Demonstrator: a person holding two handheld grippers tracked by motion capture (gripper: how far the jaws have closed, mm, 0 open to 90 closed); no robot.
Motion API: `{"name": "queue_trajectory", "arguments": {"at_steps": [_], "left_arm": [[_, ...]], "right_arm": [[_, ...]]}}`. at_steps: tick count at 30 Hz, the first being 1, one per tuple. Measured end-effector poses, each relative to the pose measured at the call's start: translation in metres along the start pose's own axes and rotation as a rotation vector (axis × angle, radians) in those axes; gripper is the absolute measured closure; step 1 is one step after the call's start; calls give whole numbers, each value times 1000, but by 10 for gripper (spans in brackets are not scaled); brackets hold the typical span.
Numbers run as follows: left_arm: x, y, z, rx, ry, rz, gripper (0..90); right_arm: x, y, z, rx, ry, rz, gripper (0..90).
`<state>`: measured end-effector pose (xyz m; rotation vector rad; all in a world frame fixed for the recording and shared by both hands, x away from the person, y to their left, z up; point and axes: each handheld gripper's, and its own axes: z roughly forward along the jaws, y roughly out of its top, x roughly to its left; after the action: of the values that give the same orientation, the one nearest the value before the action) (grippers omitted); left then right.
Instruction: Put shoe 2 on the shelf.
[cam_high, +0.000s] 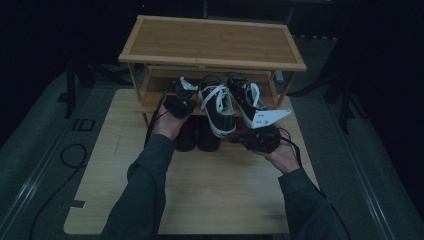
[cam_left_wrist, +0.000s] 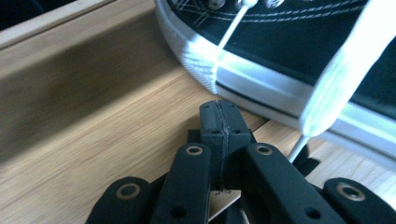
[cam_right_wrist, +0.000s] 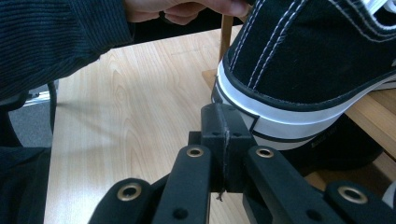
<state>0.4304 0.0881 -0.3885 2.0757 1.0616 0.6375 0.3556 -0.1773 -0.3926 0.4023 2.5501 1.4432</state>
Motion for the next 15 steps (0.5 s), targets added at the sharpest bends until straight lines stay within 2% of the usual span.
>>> {"name": "queue_trajectory", "arguments": {"at_steps": [4, 15], "left_arm": [[-3, 2, 2, -1, -10, -1, 900], [-7, 3, 2, 7, 18, 23, 900]], "right_arm": [[0, 1, 0, -3, -1, 1, 900], [0, 5, 7, -5, 1, -15, 900]]}}
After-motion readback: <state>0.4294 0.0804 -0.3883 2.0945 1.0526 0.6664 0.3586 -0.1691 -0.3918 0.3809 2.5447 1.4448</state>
